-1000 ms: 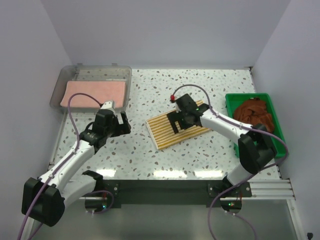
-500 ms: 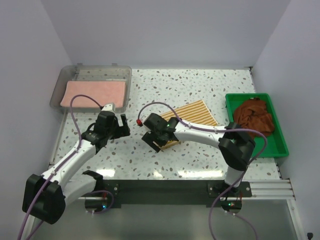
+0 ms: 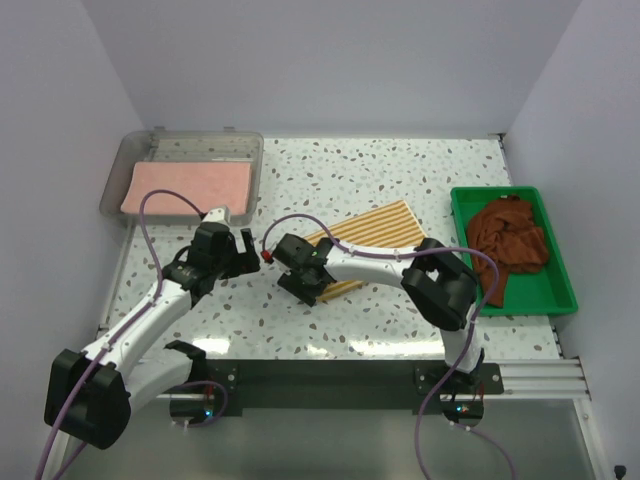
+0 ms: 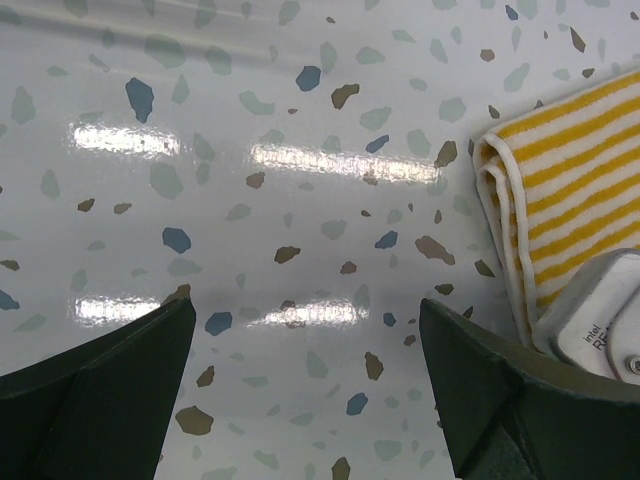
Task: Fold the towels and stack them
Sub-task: Neatly place the folded towel into the bin
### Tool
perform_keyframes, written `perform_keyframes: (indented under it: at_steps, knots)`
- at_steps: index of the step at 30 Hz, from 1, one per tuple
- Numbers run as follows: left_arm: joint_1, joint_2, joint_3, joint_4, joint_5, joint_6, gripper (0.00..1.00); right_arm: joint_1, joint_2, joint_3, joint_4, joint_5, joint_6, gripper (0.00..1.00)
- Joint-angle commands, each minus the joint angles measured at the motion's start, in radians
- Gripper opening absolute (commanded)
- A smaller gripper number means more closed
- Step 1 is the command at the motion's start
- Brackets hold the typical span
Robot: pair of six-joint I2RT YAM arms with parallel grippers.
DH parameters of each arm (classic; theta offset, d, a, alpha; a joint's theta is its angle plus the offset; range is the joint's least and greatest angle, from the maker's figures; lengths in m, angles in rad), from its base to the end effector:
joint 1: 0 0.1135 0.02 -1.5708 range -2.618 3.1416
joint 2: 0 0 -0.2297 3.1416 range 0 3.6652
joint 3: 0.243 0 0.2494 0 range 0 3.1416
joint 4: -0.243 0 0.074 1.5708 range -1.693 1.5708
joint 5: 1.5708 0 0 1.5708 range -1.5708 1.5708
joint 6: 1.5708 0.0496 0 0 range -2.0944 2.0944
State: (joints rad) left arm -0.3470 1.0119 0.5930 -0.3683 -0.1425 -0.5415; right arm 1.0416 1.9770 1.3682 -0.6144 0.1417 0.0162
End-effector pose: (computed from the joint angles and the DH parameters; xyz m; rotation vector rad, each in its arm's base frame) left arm 0.2193 -0.0718 0.1774 -0.2987 2.3448 -0.2673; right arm 0.2007 0.3293 0.1196 -1.3287 2.4308 0.0757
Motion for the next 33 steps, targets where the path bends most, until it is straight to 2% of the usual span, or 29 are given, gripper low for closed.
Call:
perform_keyframes:
  at_steps: [1,3,4,6,7,9,14,20,27,33]
  knots:
    - [0.009,-0.019,0.011,0.008,0.004,-0.026,1.00,0.006,0.074,-0.020,-0.036,0.002,-0.004,0.59]
    - [0.009,-0.025,0.010,0.009,0.007,-0.032,1.00,0.008,0.088,-0.046,-0.013,0.022,0.001,0.56]
    - [0.009,-0.029,0.010,0.011,0.007,-0.035,1.00,0.008,0.107,-0.053,-0.008,0.033,0.001,0.45]
    - [0.011,-0.029,0.008,0.014,0.011,-0.040,1.00,0.008,0.121,-0.055,-0.008,0.047,-0.001,0.30]
    - [0.009,-0.029,0.010,0.012,0.012,-0.040,1.00,0.008,0.129,-0.055,-0.007,0.048,0.001,0.16]
    - [0.011,-0.026,0.011,0.012,0.017,-0.047,1.00,0.006,0.118,-0.060,0.010,0.032,-0.001,0.00]
    - [0.011,-0.019,0.031,0.012,0.032,-0.087,1.00,-0.003,-0.022,-0.106,0.119,-0.065,-0.001,0.00]
    - [0.011,0.037,0.051,0.031,0.096,-0.215,1.00,-0.066,-0.164,-0.153,0.246,-0.227,0.071,0.00]
    - [0.009,0.128,0.014,0.219,0.257,-0.382,1.00,-0.121,-0.220,-0.219,0.349,-0.333,0.146,0.00]
    - [0.006,0.240,-0.004,0.334,0.331,-0.439,1.00,-0.141,-0.244,-0.264,0.419,-0.384,0.195,0.00]
